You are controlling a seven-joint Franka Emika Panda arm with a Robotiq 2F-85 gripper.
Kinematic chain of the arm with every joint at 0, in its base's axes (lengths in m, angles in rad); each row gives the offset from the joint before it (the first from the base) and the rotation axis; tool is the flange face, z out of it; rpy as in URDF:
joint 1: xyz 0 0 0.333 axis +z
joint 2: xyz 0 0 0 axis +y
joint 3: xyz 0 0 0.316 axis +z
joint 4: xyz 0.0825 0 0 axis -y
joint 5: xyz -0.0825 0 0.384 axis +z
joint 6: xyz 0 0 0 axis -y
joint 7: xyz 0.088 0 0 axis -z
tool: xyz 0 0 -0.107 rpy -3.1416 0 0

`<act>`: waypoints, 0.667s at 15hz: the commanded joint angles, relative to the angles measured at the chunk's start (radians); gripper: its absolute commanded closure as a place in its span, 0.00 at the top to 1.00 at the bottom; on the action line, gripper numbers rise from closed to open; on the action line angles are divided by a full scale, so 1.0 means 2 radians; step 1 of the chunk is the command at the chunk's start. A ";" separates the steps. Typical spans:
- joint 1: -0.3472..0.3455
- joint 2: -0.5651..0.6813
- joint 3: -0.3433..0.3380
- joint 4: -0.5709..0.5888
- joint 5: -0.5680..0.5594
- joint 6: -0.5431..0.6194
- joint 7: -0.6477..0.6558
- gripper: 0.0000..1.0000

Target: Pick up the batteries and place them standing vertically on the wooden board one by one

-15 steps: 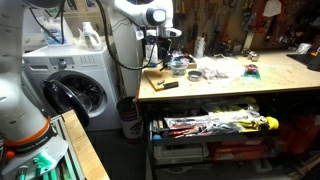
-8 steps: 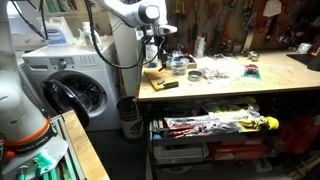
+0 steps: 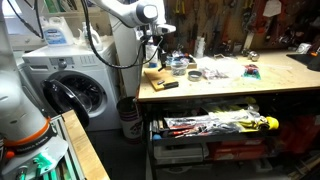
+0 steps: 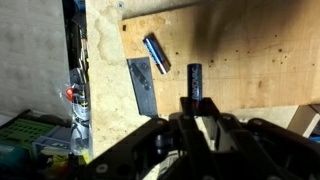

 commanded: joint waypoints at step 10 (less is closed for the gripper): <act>0.084 -0.053 -0.051 -0.117 -0.255 0.137 0.448 0.04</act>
